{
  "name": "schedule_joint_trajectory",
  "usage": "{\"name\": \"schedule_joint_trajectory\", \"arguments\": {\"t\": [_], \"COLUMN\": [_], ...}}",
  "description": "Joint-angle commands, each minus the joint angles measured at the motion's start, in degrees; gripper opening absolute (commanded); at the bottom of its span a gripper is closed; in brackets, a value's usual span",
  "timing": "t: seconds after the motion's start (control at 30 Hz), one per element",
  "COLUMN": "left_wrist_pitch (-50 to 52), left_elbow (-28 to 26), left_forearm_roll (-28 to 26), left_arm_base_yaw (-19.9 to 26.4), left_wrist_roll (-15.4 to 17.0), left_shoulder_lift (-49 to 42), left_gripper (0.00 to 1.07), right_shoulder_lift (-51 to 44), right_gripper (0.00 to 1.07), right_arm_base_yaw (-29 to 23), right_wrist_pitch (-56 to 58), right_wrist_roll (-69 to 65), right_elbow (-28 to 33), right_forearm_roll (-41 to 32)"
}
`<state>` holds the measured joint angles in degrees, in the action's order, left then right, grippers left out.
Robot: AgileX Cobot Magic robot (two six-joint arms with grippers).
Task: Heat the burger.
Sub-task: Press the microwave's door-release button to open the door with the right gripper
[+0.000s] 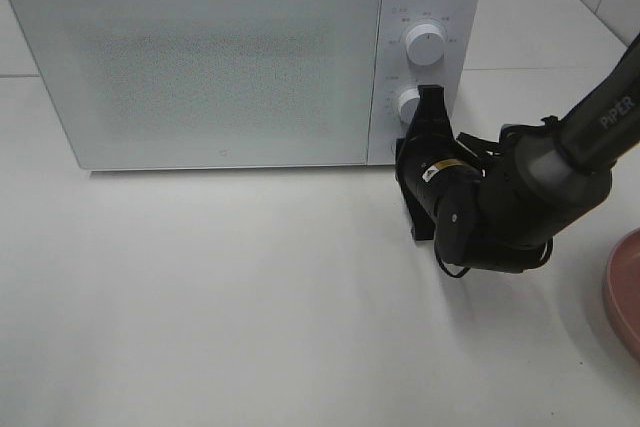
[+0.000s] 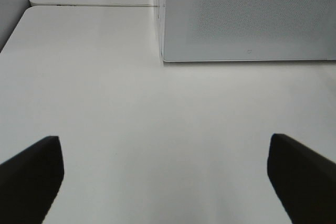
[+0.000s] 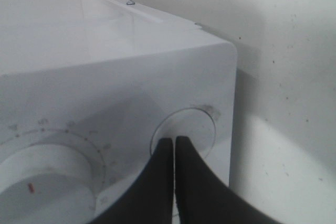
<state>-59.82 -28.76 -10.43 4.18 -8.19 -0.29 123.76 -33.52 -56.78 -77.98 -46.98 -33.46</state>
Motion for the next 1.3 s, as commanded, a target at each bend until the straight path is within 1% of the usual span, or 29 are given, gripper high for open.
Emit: {"name": "schedule_joint_trajectory", "arguments": {"t": [0.03, 0.43, 0.7, 0.93, 1.1, 1.23, 1.3], "left_wrist_pitch": [0.3, 0.3, 0.3, 0.3, 0.3, 0.3, 0.3], "left_elbow": [0.2, 0.2, 0.2, 0.2, 0.2, 0.2, 0.2], "left_forearm_roll": [0.0, 0.0, 0.0, 0.0, 0.0, 0.0, 0.0], "left_arm_base_yaw": [-0.3, -0.3, -0.3, -0.3, -0.3, -0.3, -0.3], "left_wrist_roll": [0.3, 0.3, 0.3, 0.3, 0.3, 0.3, 0.3], "left_shoulder_lift": [-1.4, -1.4, -1.4, -1.4, -1.4, -1.4, -1.4], "left_gripper": [0.98, 0.98, 0.98, 0.98, 0.98, 0.98, 0.98], "right_shoulder_lift": [-0.1, -0.1, -0.1, 1.8, 1.9, 2.9, 3.1], "right_gripper": [0.00, 0.00, 0.00, 0.00, 0.00, 0.00, 0.00], "right_arm_base_yaw": [1.3, 1.6, 1.6, 1.6, 1.7, 3.4, 3.7], "right_wrist_pitch": [0.0, -0.9, -4.8, -7.5, -8.5, -8.8, -9.0], "right_wrist_roll": [1.1, 1.3, 1.3, 1.3, 4.8, 7.0, 7.1], "right_elbow": [-1.1, -2.1, -2.1, -5.2, -6.7, -9.5, -9.7], "right_forearm_roll": [0.8, 1.2, 0.2, 0.0, -1.3, -0.8, -0.8]}}
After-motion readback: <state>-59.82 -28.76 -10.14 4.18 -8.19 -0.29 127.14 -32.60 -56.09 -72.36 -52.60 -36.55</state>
